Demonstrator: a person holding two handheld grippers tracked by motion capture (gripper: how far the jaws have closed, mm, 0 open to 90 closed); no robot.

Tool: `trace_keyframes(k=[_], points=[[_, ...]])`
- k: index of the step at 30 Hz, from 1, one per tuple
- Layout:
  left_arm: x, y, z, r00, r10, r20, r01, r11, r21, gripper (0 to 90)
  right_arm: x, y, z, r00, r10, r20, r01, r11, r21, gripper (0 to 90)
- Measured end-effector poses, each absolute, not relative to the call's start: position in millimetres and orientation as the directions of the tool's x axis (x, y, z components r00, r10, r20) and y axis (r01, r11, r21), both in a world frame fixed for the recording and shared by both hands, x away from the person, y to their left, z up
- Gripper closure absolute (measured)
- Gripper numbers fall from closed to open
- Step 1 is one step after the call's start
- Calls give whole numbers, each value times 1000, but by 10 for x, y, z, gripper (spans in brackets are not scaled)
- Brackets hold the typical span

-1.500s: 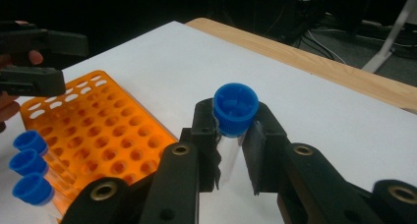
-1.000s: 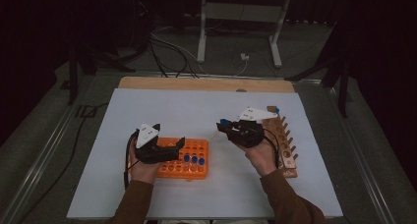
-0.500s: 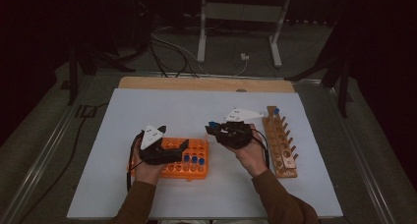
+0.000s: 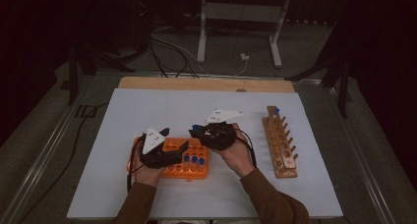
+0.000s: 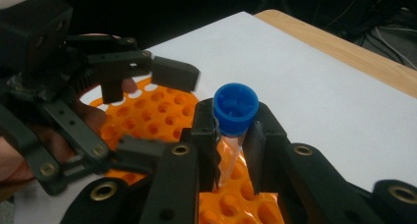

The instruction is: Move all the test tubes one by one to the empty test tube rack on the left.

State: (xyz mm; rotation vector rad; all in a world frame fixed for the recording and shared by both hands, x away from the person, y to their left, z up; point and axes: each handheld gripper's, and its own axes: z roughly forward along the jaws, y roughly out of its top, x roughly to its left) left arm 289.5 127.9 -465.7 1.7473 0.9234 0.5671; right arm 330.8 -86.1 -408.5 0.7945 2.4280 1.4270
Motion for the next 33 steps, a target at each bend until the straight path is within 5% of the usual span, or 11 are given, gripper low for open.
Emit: trace_keyframes(k=[13, 21, 33], points=[[2851, 1235, -4628, 643, 765, -10, 266, -211, 941, 683, 3323, -649, -4123, -847, 518, 119, 356, 387, 851, 768], [2837, 1200, -4627, 654, 756, 25, 248, -246, 937, 776, 3325, -655, -4130, -846, 514, 139, 370, 378, 849, 756], [2882, 1307, -4654, 627, 778, -44, 304, -192, 933, 779, 3400, -1048, -4066, -795, 576, 190, 411, 281, 867, 331]])
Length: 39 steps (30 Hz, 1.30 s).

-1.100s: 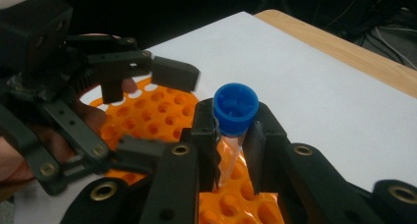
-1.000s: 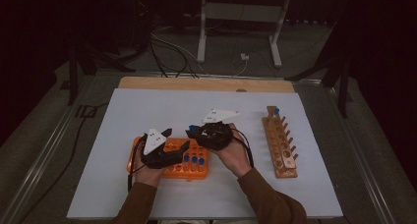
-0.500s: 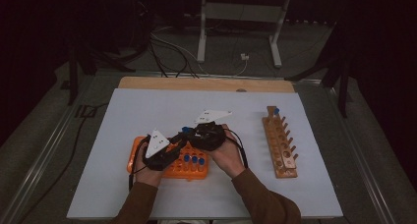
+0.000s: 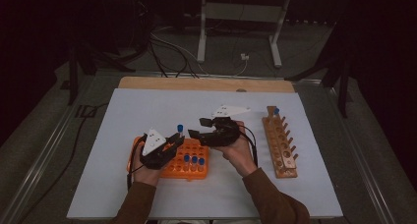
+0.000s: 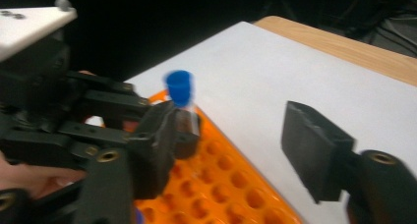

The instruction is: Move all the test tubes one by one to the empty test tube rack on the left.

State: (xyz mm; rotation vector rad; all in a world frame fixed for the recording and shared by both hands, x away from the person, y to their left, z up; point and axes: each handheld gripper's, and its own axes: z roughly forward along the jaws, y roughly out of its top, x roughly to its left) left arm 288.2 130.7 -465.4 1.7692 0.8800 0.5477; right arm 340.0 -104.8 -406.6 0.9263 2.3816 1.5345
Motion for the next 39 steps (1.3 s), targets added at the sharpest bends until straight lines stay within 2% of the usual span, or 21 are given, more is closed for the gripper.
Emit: trace_keyframes(k=[4, 9, 20, 24, 28, 39], points=[[2864, 1305, -4659, 631, 774, -49, 312, -196, 930, 779, 3428, -1147, -4109, -768, 617, 172, 421, 283, 862, 226], [2822, 1340, -4653, 640, 766, -59, 321, -197, 926, 779, 3457, -1268, -4180, -725, 672, 150, 440, 284, 852, 162], [2718, 1372, -4642, 641, 765, -68, 343, -205, 917, 779, 3442, -1550, -4227, -691, 714, 112, 413, 263, 872, 89], [2689, 1377, -4652, 642, 764, -74, 350, -205, 914, 779, 3431, -1678, -4263, -670, 736, 101, 415, 258, 872, 29], [2663, 1370, -4660, 646, 760, -80, 355, -206, 912, 779, 3420, -1820, -4296, -643, 757, 118, 434, 233, 870, 2], [2567, 1388, -4672, 649, 754, -101, 368, -195, 909, 779, 3308, -2168, -4293, -611, 786, 98, 426, 222, 877, 1]])
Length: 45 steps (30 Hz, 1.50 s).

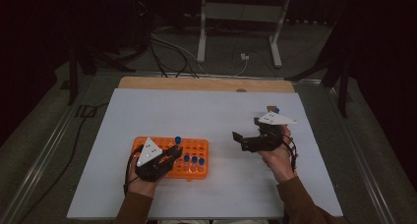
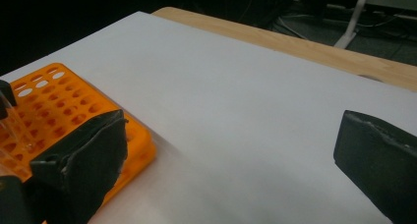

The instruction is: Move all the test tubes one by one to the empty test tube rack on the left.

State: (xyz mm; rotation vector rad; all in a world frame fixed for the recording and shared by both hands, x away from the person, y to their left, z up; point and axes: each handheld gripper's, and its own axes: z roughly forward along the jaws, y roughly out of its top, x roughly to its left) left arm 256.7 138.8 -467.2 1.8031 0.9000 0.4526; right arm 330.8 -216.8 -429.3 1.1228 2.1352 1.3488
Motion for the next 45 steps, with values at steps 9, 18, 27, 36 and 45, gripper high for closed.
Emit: trace_keyframes(k=[9, 18, 27, 36, 45], points=[[2477, 1364, -4722, 670, 737, -89, 390, -247, 887, 779, 3197, -2331, -4250, -608, 791, 70, 404, 232, 885, 1], [2433, 1357, -4790, 678, 732, -68, 431, -321, 844, 779, 3179, -2390, -4235, -613, 787, 76, 397, 223, 890, 2], [2425, 1373, -4834, 682, 728, -72, 460, -350, 816, 780, 3189, -2382, -4254, -619, 781, 78, 398, 227, 889, 2], [2421, 1285, -4865, 686, 727, -19, 449, -403, 797, 779, 3210, -2396, -4281, -615, 785, 83, 407, 225, 885, 2], [2447, 1320, -4868, 684, 726, -65, 465, -367, 806, 700, 3221, -2392, -4280, -612, 786, 87, 407, 218, 887, 2]])
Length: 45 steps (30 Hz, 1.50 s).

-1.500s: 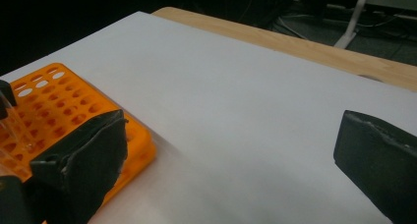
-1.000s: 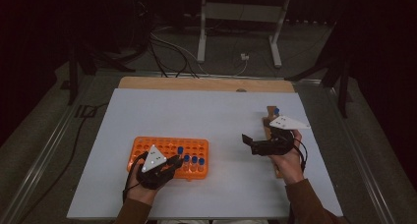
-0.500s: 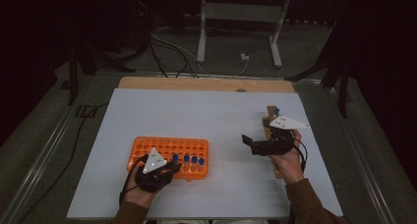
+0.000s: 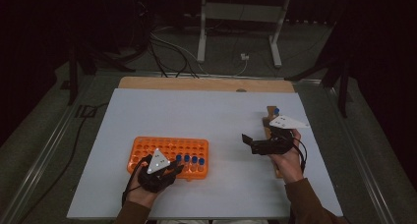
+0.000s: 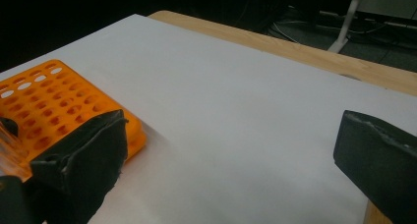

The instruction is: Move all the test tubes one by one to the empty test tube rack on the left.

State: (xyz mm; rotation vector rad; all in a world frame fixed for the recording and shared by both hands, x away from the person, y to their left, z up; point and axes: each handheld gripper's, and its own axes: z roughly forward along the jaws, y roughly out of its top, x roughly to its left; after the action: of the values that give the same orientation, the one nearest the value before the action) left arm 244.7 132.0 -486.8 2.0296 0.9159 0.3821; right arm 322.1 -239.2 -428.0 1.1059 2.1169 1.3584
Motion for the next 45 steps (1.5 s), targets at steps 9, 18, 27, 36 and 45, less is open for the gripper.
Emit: trace_keyframes(k=[9, 18, 27, 36, 45], points=[[2433, 1502, -4724, 688, 711, -147, 407, -211, 889, 524, 3238, -2421, -4289, -605, 790, 98, 412, 206, 888, 2], [2449, 1616, -4644, 655, 738, -163, 369, -124, 921, 340, 3248, -2430, -4295, -600, 792, 111, 416, 191, 889, 1], [2528, 1707, -4661, 549, 823, -145, 394, -102, 914, 97, 3253, -2431, -4304, -594, 796, 119, 421, 181, 889, 2], [2579, 1782, -4672, 486, 867, -115, 398, -103, 911, 7, 3269, -2512, -4268, -570, 811, 129, 420, 153, 895, 2], [2594, 1793, -4710, 466, 878, -108, 402, -101, 910, 7, 3391, -2708, -4164, -532, 836, 132, 422, 127, 898, 2]])
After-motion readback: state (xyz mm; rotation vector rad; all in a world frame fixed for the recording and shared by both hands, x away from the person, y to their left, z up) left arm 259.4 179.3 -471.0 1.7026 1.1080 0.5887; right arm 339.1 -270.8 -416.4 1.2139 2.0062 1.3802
